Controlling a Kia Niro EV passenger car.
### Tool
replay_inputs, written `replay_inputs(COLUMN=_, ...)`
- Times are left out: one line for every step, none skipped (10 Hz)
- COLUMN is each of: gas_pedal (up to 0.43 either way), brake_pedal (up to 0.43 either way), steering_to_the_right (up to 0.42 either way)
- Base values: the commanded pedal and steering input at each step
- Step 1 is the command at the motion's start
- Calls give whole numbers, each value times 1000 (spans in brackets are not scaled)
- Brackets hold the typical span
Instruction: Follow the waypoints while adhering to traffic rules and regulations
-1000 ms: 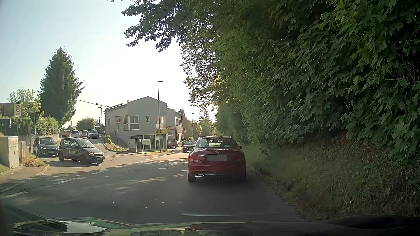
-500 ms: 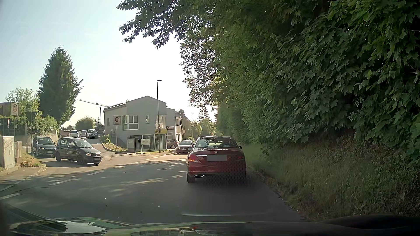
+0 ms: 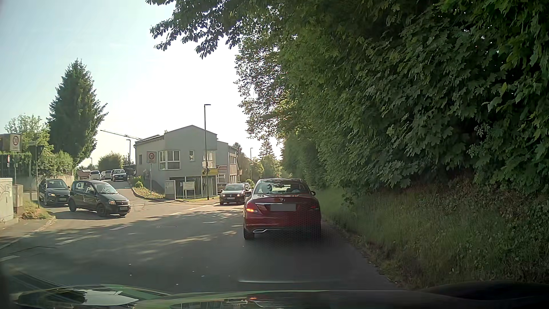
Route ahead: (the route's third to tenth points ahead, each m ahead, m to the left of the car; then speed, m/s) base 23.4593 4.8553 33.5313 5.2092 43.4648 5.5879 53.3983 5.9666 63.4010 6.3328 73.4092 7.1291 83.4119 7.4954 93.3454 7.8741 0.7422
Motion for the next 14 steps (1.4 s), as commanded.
replay_inputs(gas_pedal=0, brake_pedal=0, steering_to_the_right=-13)
replay_inputs(gas_pedal=0, brake_pedal=0, steering_to_the_right=-15)
replay_inputs(gas_pedal=0, brake_pedal=0, steering_to_the_right=-19)
replay_inputs(gas_pedal=0, brake_pedal=0, steering_to_the_right=-20)
replay_inputs(gas_pedal=0, brake_pedal=0, steering_to_the_right=-19)
replay_inputs(gas_pedal=0, brake_pedal=0, steering_to_the_right=-20)
replay_inputs(gas_pedal=0, brake_pedal=0, steering_to_the_right=-19)
replay_inputs(gas_pedal=0, brake_pedal=0, steering_to_the_right=-20)
replay_inputs(gas_pedal=0, brake_pedal=0, steering_to_the_right=-20)
replay_inputs(gas_pedal=0, brake_pedal=0, steering_to_the_right=-21)
replay_inputs(gas_pedal=0, brake_pedal=0, steering_to_the_right=-21)
replay_inputs(gas_pedal=0, brake_pedal=0, steering_to_the_right=-22)
replay_inputs(gas_pedal=0, brake_pedal=0, steering_to_the_right=-23)
replay_inputs(gas_pedal=0, brake_pedal=0, steering_to_the_right=-23)
